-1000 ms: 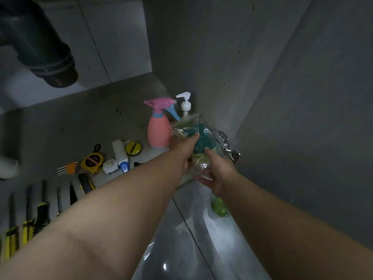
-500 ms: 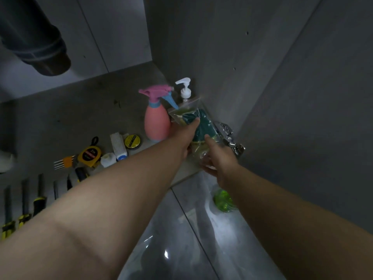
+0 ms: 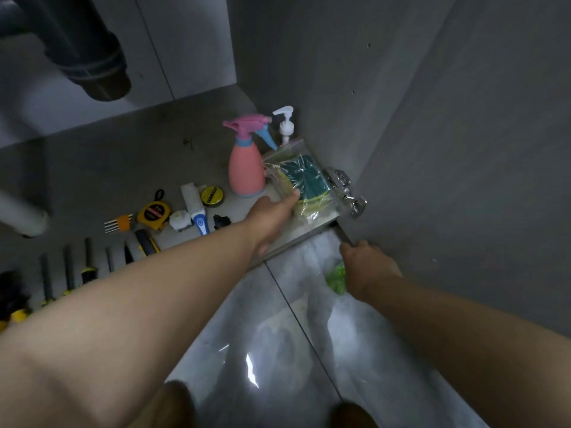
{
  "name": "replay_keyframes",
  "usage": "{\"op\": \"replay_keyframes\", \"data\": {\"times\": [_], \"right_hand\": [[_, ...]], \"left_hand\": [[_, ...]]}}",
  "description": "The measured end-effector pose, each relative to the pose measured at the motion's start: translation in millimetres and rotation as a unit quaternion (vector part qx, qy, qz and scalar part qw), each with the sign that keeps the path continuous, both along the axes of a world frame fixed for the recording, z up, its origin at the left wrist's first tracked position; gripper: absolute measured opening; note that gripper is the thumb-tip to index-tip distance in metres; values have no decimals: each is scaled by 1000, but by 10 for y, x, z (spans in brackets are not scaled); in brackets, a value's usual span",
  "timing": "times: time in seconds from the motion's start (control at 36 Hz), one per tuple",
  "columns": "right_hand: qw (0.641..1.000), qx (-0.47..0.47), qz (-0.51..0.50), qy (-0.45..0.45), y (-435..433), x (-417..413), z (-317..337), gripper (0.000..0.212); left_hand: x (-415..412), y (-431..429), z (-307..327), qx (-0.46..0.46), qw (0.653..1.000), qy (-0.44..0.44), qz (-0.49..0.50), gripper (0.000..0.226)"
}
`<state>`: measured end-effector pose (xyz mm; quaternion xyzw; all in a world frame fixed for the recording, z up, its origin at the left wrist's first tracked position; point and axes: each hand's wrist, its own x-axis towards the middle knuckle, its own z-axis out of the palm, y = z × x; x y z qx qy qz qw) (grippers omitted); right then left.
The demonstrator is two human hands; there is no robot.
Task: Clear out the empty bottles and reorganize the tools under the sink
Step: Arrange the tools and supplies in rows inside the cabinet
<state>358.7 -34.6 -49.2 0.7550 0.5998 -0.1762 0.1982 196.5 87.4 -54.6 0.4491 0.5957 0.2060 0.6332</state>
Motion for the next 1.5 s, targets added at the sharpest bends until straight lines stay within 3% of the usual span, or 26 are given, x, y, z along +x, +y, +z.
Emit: {"op": "replay_keyframes", "data": {"times": [0.25, 0.36, 0.5, 0.58, 0.64, 0.78, 0.94, 1.06, 1.22, 1.5], "right_hand": [[999, 41, -3, 23, -136, 44, 114, 36], [998, 33, -25, 53, -191, 47, 294, 31], [991, 48, -59, 110, -99, 11, 696, 39], [967, 63, -110, 219, -8, -100, 926, 36], [942, 77, -137, 296, 63, -200, 1049, 32], [898, 127, -154, 392, 271, -415, 1180, 28], [827, 235, -199, 469, 482, -567, 966, 32], [859, 313, -183, 363, 556, -519, 783, 16], [918, 276, -131, 255, 511, -487, 578, 27], [948, 215, -87, 217, 446, -499, 343, 16]], "left_hand": [[-322, -577, 191, 63, 982, 38, -174, 17], [-370, -753, 171, 72, 969, 55, -230, 36], [-430, -919, 66, 90, 953, 70, -282, 93], [-464, -978, 47, 124, 945, 31, -301, 113], [-462, -981, 37, 146, 949, 8, -281, 110], [-511, -860, 50, 214, 959, 37, -183, 73], [-582, -576, 15, 251, 964, 68, -51, 75], [-569, -343, -41, 278, 952, 132, -4, 82], [-493, -123, -160, 246, 957, 150, 25, 80], [-468, -21, -265, 238, 960, 140, 33, 75]]}}
